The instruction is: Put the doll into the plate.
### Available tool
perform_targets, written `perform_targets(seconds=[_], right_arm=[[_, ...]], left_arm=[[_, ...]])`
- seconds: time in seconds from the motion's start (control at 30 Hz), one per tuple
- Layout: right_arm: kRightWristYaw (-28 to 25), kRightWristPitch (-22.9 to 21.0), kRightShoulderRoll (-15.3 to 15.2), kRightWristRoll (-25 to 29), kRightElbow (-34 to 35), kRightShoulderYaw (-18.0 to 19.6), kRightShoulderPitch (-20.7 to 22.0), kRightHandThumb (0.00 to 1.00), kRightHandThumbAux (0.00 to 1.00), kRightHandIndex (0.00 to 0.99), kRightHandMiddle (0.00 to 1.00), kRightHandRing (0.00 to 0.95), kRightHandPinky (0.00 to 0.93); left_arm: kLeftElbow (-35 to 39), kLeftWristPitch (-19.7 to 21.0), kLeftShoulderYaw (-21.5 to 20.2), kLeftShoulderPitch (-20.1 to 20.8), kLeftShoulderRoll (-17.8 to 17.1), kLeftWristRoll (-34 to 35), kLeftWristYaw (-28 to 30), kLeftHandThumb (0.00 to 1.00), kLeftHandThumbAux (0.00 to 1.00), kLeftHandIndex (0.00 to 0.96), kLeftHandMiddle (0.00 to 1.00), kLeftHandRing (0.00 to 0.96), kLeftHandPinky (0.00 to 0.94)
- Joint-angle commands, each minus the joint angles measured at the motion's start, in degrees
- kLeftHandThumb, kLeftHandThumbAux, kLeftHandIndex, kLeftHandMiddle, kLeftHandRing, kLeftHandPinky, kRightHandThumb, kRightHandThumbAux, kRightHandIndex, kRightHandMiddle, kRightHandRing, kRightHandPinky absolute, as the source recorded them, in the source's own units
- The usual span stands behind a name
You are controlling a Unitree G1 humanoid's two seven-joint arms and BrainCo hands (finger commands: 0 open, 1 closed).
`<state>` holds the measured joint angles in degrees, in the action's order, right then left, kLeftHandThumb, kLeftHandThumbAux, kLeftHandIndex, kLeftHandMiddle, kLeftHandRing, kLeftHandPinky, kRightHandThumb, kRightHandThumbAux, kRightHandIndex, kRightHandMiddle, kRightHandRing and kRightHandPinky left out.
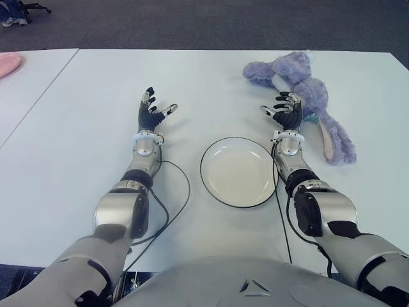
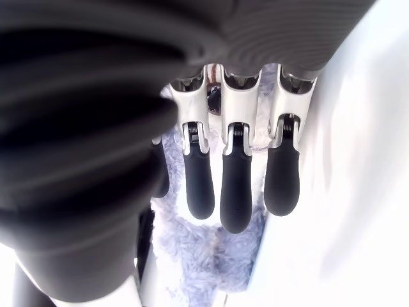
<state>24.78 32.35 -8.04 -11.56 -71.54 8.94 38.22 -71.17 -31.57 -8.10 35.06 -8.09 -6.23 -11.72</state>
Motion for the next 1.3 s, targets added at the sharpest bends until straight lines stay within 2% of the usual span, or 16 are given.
perform_targets(seconds=[0.03, 0.3, 0.47, 0.73, 0.93, 1.1, 1.3], right_arm=[[-1.1, -6.9, 3.1, 0.2, -6.7, -0.1, -11.0, 0.061, 0.914, 0.288, 0.358, 0.458, 0.526], [-2.0, -6.7, 3.1, 0.8, -6.6, 0.4, -10.7, 0.050, 0.909, 0.282, 0.334, 0.442, 0.519], [-1.7, -4.6, 3.5, 1.5, -6.3, 1.2, -10.2, 0.063, 0.910, 0.279, 0.330, 0.431, 0.513], [-1.5, -2.5, 4.4, 1.7, -5.4, 1.4, -7.3, 0.068, 0.919, 0.278, 0.314, 0.428, 0.519], [-1.3, -1.0, 4.1, 1.5, -4.6, 0.8, -3.8, 0.074, 0.933, 0.276, 0.324, 0.410, 0.479], [-2.5, 0.6, 4.0, 1.9, -4.1, 0.9, -1.0, 0.074, 0.931, 0.264, 0.326, 0.380, 0.398], [-3.1, 4.2, 4.7, 2.0, -3.3, 0.7, 1.4, 0.078, 0.926, 0.253, 0.324, 0.354, 0.353]], left_arm=[[-6.8, 8.2, 0.3, -10.3, 3.7, -0.6, -0.2, 0.000, 0.740, 0.081, 0.090, 0.095, 0.135], [-6.7, 8.0, 0.2, -10.1, 3.8, -0.5, -0.3, 0.000, 0.760, 0.075, 0.079, 0.087, 0.130], [-6.7, 8.3, 0.1, -10.0, 3.9, -0.3, -0.4, 0.000, 0.751, 0.073, 0.082, 0.093, 0.136], [-6.7, 8.4, 0.2, -10.1, 3.9, -0.4, -0.3, 0.000, 0.749, 0.073, 0.081, 0.090, 0.129], [-6.7, 8.7, 0.2, -10.1, 3.8, -0.5, -0.4, 0.000, 0.745, 0.074, 0.082, 0.091, 0.133], [-6.7, 8.3, 0.2, -10.2, 3.9, -0.5, -0.2, 0.000, 0.748, 0.078, 0.085, 0.092, 0.138], [-6.7, 8.2, 0.2, -10.3, 3.8, -0.6, -0.1, 0.000, 0.750, 0.078, 0.085, 0.092, 0.138]])
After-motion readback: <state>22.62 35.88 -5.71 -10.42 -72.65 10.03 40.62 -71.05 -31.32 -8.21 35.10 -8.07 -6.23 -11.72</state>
